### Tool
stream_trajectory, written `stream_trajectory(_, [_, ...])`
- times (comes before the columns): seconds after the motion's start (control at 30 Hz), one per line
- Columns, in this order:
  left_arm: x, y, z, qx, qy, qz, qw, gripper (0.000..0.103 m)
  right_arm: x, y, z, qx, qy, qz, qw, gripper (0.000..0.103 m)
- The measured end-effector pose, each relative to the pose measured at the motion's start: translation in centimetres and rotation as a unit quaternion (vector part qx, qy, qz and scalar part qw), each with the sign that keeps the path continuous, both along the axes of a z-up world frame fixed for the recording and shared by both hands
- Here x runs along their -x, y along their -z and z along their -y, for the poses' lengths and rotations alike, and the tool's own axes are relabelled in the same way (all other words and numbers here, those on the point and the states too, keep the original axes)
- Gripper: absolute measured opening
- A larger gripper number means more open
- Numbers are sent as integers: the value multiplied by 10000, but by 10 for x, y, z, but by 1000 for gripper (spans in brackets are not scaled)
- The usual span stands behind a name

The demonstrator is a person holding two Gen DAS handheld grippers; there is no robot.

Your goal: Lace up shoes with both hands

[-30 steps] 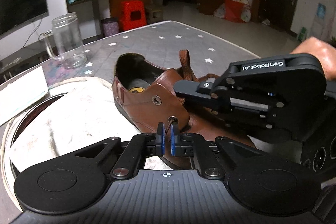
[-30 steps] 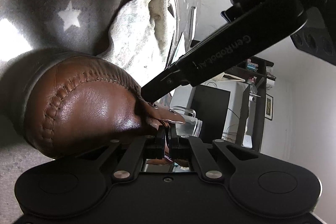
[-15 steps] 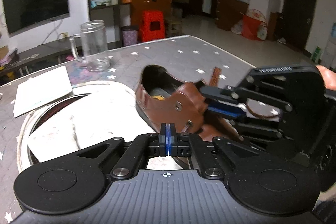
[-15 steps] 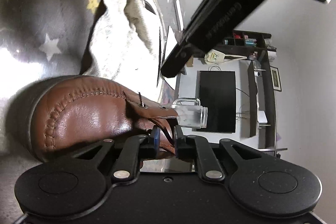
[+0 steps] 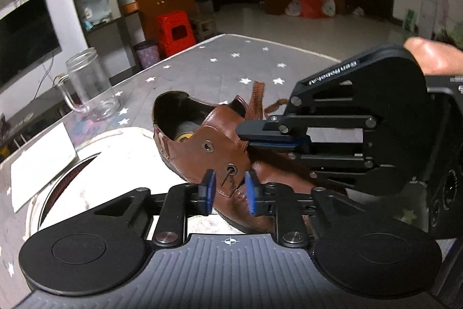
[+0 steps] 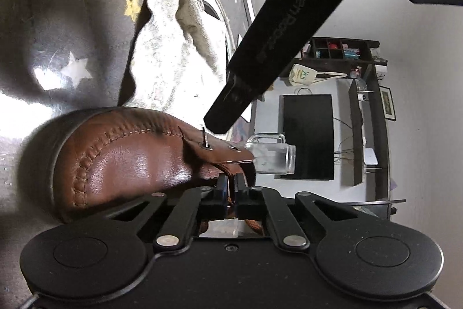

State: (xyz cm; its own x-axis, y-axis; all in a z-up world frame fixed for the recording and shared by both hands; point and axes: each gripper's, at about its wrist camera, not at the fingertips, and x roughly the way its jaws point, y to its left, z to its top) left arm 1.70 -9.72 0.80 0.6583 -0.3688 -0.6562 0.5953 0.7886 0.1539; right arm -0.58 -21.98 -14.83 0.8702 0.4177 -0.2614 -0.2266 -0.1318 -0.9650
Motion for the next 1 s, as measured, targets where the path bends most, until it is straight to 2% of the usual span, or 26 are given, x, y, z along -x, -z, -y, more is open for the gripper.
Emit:
stream_trajectory(0.23, [-17, 11, 5, -305, 263, -123, 9991, 23, -6, 4, -4, -38, -44, -57, 10000, 3])
stream_trajectory(0.33, [-23, 12, 6, -363, 395, -174, 9984, 16, -6, 6, -2, -48, -66, -75, 9999, 3])
stream_trajectory(0.4, [-24, 13, 6, -409, 515, -174, 9977, 8, -5, 7, -2, -46, -76, -87, 9999, 3])
stream_trajectory(0.5, [-25, 14, 7, -408, 530, -147, 9977, 4, -4, 10, -1, -39, -101, -91, 9999, 3])
stream_trajectory(0.7, [-12, 13, -2, -33, 63, 10, 10000, 3, -2, 10, -1, -118, -93, -31, 9999, 4])
stream_trajectory(0.8, [-2, 7, -6, -37, -211, 201, 9996, 3, 6, 6, 0, -204, -85, -12, 9998, 8])
stream_trajectory(1.0, [20, -19, -27, -22, -944, 784, 9924, 3, 30, 11, 2, -352, -41, -261, 9990, 11])
